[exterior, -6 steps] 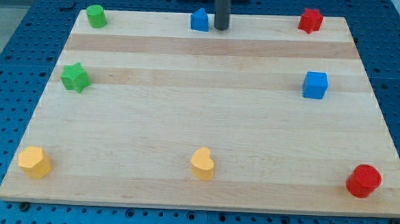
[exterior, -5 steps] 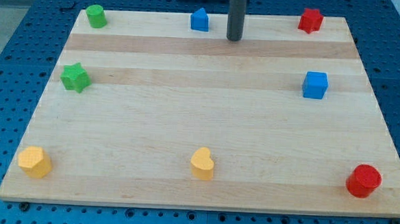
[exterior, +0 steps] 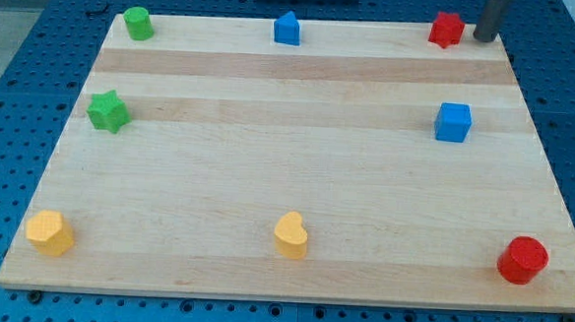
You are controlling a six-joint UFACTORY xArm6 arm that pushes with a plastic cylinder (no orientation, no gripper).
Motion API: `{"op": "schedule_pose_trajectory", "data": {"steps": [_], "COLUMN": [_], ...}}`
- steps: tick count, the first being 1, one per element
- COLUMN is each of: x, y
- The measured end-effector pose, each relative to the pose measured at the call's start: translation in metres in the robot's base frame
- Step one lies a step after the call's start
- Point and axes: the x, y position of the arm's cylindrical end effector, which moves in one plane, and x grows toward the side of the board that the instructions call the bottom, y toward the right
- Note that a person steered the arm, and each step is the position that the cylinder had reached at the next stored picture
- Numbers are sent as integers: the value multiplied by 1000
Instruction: Move red star towards top center
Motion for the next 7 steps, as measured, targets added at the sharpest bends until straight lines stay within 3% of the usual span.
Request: {"op": "schedule_pose_trajectory", "data": {"steps": [1, 4, 5, 6, 7], "x": [-8, 20, 19, 26, 53], "y": [-9, -153, -157, -103, -87]}}
